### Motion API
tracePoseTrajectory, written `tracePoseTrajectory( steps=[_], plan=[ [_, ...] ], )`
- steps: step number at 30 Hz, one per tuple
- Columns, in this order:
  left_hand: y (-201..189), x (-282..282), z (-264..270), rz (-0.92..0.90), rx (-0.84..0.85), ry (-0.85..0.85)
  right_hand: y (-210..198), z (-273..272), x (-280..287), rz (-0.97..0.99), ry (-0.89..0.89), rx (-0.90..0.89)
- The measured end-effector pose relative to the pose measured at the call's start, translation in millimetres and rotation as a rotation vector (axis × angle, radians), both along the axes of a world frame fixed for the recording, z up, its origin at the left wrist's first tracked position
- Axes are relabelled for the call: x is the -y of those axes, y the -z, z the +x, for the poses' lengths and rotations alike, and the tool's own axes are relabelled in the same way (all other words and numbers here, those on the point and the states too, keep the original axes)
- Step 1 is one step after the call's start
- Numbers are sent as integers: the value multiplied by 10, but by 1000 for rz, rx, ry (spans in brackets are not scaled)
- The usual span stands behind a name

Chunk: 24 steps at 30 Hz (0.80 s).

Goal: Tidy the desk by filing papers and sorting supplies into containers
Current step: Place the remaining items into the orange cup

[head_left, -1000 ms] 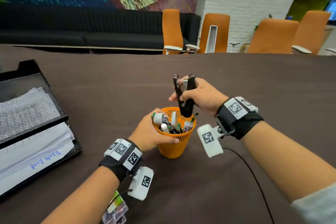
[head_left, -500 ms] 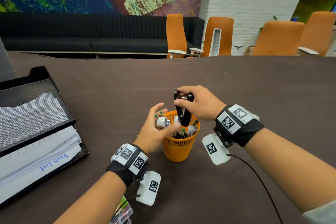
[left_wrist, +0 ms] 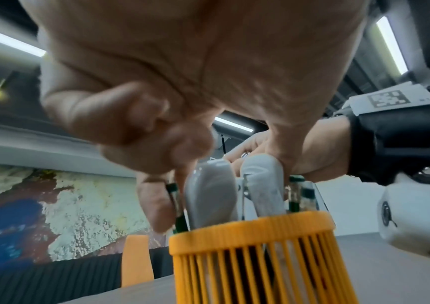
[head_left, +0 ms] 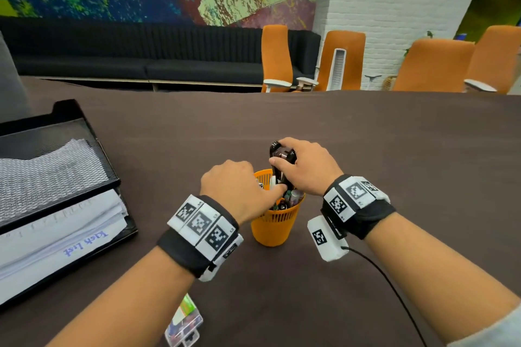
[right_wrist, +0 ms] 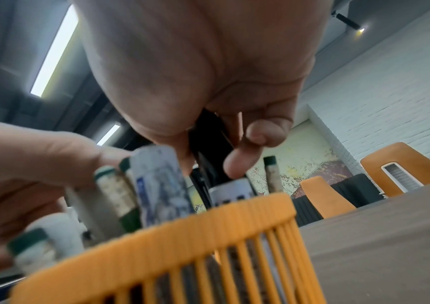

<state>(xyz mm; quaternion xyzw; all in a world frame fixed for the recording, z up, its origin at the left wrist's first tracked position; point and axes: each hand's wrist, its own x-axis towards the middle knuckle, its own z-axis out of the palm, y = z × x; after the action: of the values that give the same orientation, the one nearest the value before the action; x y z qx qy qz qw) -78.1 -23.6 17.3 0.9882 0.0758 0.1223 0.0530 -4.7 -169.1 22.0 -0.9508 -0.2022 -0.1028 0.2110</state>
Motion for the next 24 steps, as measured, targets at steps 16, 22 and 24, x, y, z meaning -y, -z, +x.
tracePoseTrajectory(
  steps=[16, 22, 24],
  plan=[
    [-406, -59, 301, -170, -100, 311, -57, 29, -59, 121, 6, 10],
    [-232, -335, 319, -473, -41, 380, -37, 26, 38, 293, -167, -194],
    [-160, -422, 311, -582, 0, 393, 0, 39, 62, 181, -170, -163]
  ],
)
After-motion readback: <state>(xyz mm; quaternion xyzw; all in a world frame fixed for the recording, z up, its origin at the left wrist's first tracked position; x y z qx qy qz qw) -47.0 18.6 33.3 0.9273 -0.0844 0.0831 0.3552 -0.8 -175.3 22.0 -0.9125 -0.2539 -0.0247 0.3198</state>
